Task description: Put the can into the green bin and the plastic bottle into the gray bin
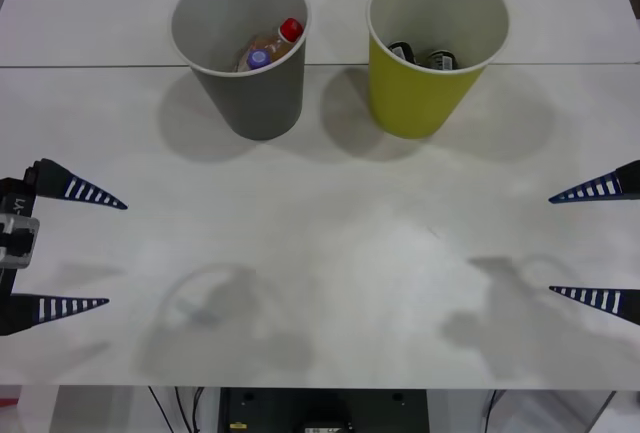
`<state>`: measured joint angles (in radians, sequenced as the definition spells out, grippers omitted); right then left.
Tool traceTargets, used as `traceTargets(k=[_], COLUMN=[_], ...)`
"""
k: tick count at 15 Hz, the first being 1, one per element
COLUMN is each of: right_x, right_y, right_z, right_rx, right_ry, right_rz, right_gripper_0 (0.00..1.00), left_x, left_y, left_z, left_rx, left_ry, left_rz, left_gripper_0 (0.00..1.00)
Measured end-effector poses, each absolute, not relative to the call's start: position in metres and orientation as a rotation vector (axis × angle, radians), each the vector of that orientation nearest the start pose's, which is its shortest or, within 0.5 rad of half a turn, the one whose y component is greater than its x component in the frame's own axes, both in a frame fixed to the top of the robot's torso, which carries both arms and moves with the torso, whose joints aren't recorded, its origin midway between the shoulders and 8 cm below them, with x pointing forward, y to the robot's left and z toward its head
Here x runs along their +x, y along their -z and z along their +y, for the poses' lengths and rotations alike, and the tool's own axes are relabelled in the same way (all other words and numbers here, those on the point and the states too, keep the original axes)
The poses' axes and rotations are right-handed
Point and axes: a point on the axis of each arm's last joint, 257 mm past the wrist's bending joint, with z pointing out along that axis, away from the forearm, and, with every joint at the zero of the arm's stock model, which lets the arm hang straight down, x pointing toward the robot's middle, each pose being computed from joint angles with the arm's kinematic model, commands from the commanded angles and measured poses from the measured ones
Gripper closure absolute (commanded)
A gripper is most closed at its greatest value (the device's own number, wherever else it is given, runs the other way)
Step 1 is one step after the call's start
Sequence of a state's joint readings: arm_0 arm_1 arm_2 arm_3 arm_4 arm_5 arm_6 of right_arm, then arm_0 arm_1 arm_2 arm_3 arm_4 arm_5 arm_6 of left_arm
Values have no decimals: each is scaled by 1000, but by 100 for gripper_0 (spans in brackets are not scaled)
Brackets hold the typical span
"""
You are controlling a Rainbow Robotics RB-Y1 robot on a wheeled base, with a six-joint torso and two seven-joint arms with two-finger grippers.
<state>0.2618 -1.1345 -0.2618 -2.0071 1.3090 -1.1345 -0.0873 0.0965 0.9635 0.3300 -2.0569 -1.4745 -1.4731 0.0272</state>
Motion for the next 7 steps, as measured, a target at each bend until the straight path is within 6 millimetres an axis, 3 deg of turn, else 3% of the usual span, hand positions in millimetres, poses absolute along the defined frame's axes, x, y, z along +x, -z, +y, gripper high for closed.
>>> traceTargets(k=[7], right_x=[341], right_y=[167], right_z=[-286], right_rx=[-1634], right_ry=[-209], right_rz=[1596], right_gripper_0=[0], left_x=[329], left_y=[165], left_z=[282], left_rx=[1939], left_ry=[88], left_rz=[1435], left_gripper_0=[0])
